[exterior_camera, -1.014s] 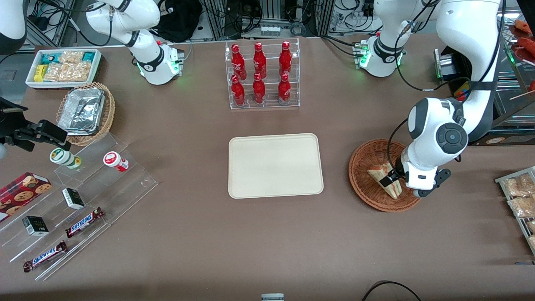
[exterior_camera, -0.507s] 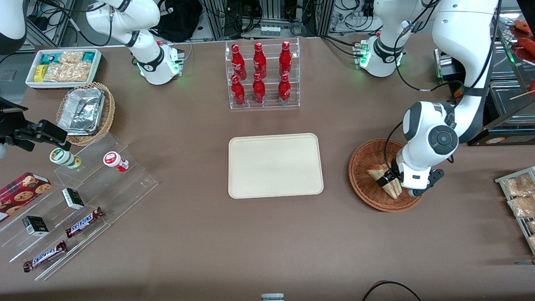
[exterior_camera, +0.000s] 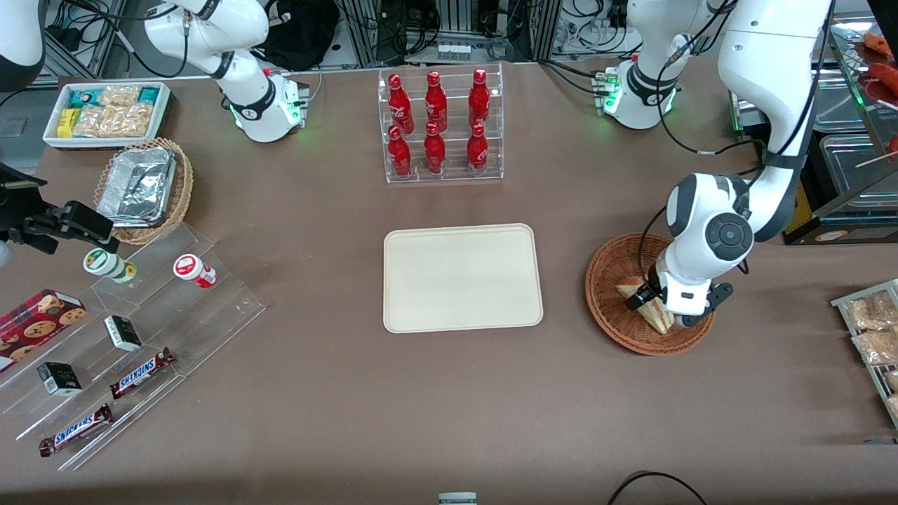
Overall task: Place sandwich from basket to tray
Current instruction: 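Lower the left gripper onto the sandwich and close it around it, then lift the sandwich and carry it with the left gripper over the tray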
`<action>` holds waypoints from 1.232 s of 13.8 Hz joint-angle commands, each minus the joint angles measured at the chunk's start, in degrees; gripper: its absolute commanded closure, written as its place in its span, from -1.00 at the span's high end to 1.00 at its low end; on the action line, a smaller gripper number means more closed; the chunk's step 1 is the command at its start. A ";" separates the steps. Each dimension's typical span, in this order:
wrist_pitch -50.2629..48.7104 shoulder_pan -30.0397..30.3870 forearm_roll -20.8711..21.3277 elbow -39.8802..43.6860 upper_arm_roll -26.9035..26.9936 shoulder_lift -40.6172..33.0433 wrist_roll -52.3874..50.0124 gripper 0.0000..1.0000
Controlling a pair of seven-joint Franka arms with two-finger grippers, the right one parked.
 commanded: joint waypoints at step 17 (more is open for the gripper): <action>-27.63 -10.79 0.24 20.28 -1.49 -3.29 -0.91 -0.76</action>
